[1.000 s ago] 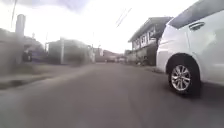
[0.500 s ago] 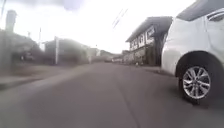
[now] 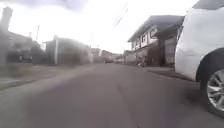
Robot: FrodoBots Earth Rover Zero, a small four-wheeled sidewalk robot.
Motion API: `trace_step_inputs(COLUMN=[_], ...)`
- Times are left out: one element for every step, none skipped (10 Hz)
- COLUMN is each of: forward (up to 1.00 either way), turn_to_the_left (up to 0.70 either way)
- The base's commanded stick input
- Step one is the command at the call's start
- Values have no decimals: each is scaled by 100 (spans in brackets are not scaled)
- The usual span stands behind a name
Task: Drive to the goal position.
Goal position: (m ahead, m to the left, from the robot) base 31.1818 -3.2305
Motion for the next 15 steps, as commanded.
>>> trace_step_inputs(forward=[100, 100, 100, 100, 100, 100, 100, 100, 100, 100, 100, 100, 100, 100, 100], turn_to_the_left=[0, 0, 0, 0, -32, -40, -40, -40, -40, -40, -40, -40, -40, -40, -27])
